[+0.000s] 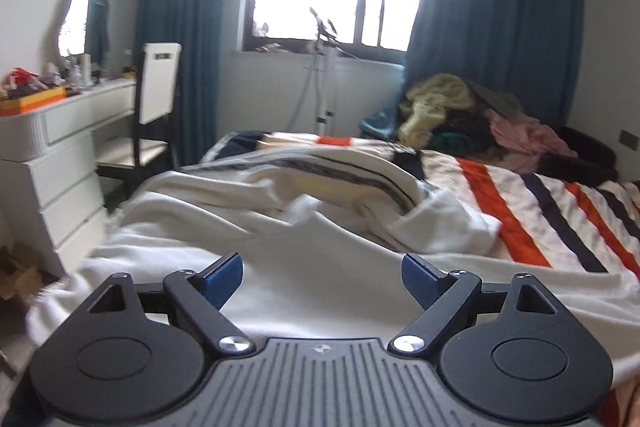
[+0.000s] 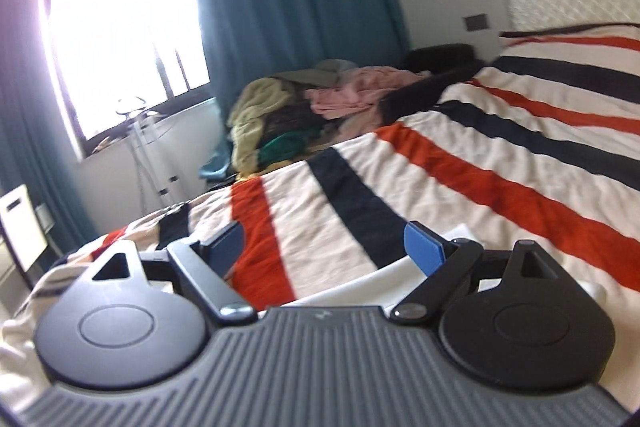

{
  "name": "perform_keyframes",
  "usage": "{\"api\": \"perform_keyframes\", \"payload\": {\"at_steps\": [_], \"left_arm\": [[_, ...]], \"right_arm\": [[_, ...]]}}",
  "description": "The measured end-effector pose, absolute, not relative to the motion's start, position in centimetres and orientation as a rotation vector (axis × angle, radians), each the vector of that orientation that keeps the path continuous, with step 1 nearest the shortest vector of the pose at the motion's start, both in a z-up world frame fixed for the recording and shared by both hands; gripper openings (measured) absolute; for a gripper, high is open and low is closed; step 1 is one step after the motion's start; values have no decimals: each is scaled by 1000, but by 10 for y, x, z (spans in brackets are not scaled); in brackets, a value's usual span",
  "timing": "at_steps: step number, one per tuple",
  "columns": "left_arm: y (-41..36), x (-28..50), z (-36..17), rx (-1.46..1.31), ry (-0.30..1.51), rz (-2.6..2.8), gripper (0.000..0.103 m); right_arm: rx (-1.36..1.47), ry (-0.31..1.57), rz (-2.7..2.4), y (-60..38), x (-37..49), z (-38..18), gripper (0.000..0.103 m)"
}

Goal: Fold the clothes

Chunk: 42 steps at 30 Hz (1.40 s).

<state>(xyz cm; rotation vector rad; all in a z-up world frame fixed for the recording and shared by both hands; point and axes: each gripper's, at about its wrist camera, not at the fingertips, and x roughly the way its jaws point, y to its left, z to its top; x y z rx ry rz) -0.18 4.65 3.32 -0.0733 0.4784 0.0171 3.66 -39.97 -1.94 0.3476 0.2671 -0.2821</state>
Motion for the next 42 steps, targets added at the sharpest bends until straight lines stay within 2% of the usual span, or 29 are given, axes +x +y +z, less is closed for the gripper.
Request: {"api": "perform_keyframes", "payload": {"at_steps": [13,17,25,35,40,42], "left_arm": [[-46,60,-10,86,523,-129,88],[-64,89,-25,125,528,-139,96],[-80,162,-44,127,550,-104,97],[-100,261,-64,23,606,-91,97],[-122,298,-72,100,610,-120,97],[-129,314,-76,99,642,-125,94]], "right_arm": [[337,295,-269,-383,50,-28,88],[327,303,-271,-379,56,-31,88],[328,353,-291,-380,76,-45,88],[308,418,-334,-371,109,-73,88],[348,441,-337,-376,123,-84,88],[363,450,-345,-378,126,-88,88]]}}
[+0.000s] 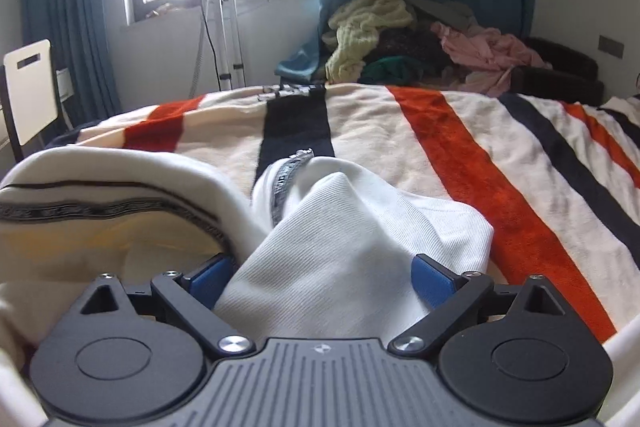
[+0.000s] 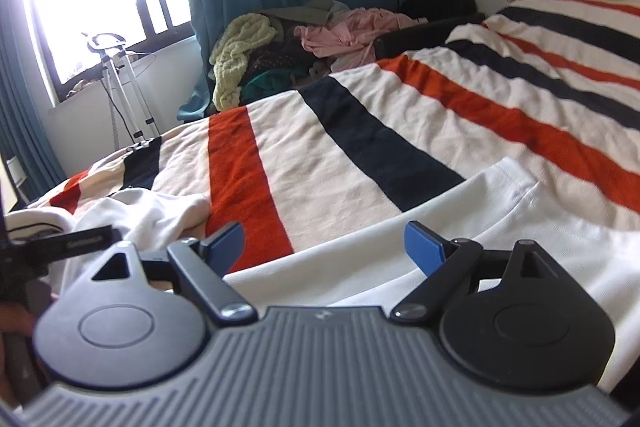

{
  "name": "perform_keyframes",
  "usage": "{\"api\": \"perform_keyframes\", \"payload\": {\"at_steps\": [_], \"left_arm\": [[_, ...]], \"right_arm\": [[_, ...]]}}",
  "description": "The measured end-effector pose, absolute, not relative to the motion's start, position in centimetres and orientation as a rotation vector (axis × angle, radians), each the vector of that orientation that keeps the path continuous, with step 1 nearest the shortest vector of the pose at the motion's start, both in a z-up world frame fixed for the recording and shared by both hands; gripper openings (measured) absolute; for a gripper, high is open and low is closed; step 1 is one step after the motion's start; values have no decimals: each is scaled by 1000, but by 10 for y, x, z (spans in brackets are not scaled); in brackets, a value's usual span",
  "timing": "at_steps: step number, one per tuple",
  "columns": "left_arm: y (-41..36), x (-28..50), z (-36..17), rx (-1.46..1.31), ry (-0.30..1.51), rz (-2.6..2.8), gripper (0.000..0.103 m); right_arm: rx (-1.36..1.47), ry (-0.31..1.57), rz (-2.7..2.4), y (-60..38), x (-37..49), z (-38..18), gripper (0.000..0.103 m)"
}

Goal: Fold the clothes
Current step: 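Grasp the white fabric fold with the left gripper and lift it, then lower the fabric onto the garment and open the left gripper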

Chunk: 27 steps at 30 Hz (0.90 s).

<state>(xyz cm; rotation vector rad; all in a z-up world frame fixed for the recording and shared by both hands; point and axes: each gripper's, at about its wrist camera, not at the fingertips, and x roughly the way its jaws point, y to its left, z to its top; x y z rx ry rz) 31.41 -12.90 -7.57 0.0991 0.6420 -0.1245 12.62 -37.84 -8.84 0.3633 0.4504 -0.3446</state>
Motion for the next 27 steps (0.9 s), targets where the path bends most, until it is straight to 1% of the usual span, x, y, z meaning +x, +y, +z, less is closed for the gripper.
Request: {"api": "perform_keyframes", "payload": {"at_steps": [1,3,4,5,6,7,8,9,13,16,19,22,23,24,26,27], "left_arm": [[-132,322,-78,89,659,-125,93],[-139,334,-81,100,684,-106,82],[-142,340,-82,111,694,-91,67],[-145,344,-83,124,705,-76,54],[-146,348,-82,117,714,-64,49],[-144,352,-77,78,722,-60,39],[-142,355,-72,39,729,-56,32],[-140,357,-65,-5,732,-52,30],[-143,354,-20,-132,679,-67,29],[-154,346,10,-149,646,-117,29],[-168,338,26,-163,649,-149,31],[-179,337,18,-101,681,-164,43],[-177,336,11,-103,705,-177,46],[-172,334,3,-124,736,-195,47],[-159,328,-9,-161,783,-231,56],[-150,320,-13,-167,780,-251,59]], "right_arm": [[371,455,-348,-380,128,-90,88],[390,463,-360,-384,130,-94,88],[401,468,-366,-386,132,-95,88],[411,471,-369,-388,132,-97,88],[420,473,-371,-390,132,-98,88],[425,471,-374,-391,132,-98,88],[430,467,-377,-392,131,-98,88],[434,464,-380,-393,131,-98,88],[442,443,-393,-396,128,-97,88],[448,436,-403,-398,127,-96,88],[448,432,-412,-399,127,-96,88],[438,432,-417,-400,127,-97,88],[434,431,-419,-400,127,-98,88],[431,432,-422,-400,127,-98,88],[428,436,-425,-400,127,-100,88],[425,436,-425,-399,128,-100,88]]}}
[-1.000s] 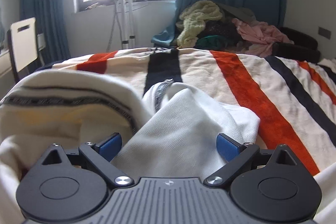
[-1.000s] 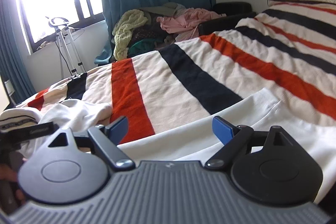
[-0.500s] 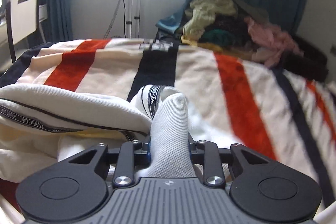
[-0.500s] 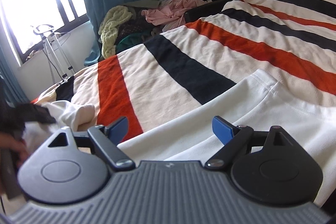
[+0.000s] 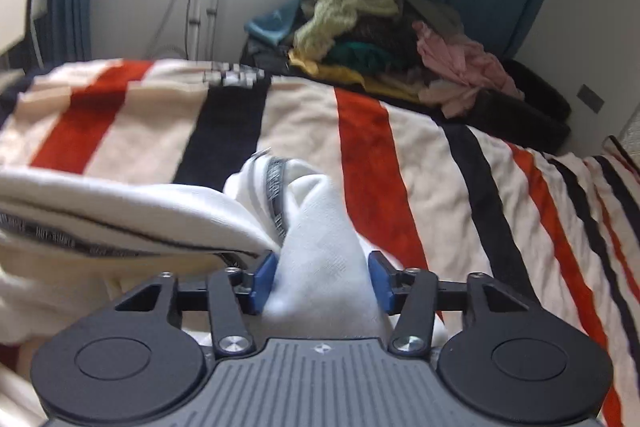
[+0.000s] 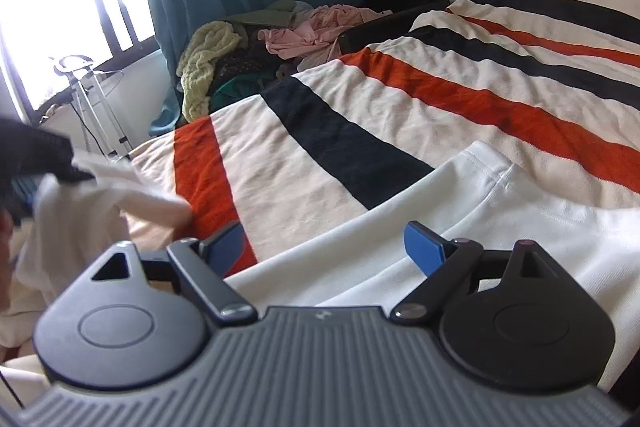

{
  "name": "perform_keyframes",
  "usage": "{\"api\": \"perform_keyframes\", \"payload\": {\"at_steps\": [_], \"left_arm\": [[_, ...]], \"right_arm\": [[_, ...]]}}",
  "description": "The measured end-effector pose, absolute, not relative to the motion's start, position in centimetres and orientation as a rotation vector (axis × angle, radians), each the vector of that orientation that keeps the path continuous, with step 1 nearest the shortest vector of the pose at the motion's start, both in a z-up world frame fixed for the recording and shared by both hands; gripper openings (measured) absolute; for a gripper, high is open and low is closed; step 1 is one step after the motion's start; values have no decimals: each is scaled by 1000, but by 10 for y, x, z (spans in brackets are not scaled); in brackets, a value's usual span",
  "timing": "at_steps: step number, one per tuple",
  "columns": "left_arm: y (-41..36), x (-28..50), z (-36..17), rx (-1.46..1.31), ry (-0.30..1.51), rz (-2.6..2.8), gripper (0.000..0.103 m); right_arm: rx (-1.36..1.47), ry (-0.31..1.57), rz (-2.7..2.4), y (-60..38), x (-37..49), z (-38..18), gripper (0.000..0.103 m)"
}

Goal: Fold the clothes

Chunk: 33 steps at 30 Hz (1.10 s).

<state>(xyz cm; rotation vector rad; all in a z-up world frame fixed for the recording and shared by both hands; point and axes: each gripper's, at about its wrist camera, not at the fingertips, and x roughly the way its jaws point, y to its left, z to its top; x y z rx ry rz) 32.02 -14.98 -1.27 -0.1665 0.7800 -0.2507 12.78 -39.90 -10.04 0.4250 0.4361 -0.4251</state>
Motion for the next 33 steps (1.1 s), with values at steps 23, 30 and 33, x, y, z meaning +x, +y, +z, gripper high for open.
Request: {"api": "perform_keyframes", "payload": {"at_steps": [23,30,33], "left_arm": [[-6,96,-25,-38,549,-131,89],[-12,94,-38,0,594,-102,89],[-30,85,-26,64,579,-80,95]], "right_arm": [[254,432,-231,-346,116,-78,88],[180,440,-216,-323,126,-83,88],[170,450,-221,-322,133,-86,88]]}}
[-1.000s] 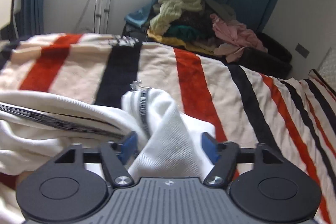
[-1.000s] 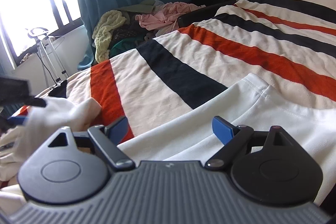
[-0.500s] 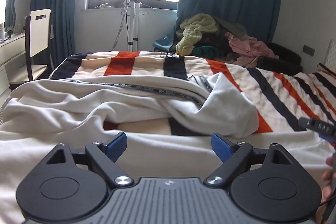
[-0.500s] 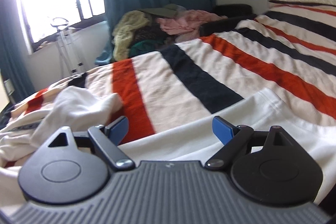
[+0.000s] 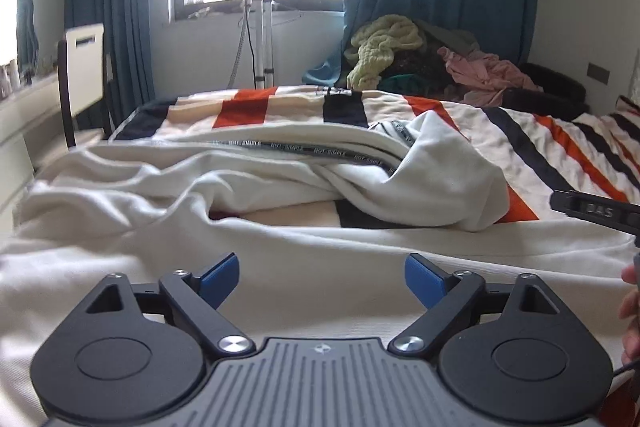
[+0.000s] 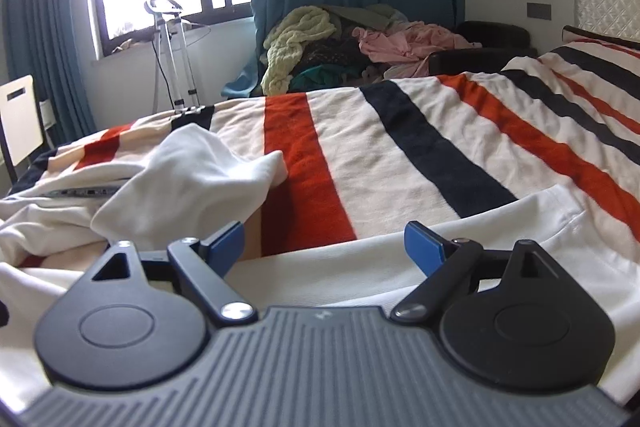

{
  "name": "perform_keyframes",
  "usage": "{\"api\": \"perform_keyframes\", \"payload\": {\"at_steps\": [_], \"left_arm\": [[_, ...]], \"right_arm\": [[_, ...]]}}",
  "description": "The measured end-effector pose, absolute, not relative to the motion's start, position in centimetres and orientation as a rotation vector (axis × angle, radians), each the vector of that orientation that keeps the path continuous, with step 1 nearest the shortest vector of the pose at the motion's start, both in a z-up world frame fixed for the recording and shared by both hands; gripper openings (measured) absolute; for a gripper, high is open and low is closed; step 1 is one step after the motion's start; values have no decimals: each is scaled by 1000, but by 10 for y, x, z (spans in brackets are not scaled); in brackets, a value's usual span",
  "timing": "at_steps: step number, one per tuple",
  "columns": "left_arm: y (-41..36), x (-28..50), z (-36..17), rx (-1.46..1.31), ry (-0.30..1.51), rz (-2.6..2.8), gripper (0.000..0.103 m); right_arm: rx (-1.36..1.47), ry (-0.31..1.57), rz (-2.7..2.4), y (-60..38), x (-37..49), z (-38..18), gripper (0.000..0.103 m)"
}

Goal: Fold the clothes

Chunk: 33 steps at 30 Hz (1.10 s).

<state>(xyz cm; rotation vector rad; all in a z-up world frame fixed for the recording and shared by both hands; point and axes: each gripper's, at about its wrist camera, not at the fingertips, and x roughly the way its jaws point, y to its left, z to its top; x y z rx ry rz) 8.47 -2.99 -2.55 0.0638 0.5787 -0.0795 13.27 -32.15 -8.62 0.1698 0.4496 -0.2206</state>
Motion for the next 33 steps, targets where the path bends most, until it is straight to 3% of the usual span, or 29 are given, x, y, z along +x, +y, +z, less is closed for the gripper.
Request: {"api": "perform_keyframes", "payload": {"at_steps": [7,18,24,33], "left_arm": [[-81,63,30,57,676,-46,97],[-188,-10,169,157,827,-152,102],[-212,-41,179,223,829,-167,103],[-186,-33,179,120,743,-143,103]], "right_arm": [[217,461,-241,-333,132,-90,88],[338,487,-284,-360,127,-91,88],[362,498,-292,-364,126,-92,88],[369,506,-292,-366,127,-93,88]]}}
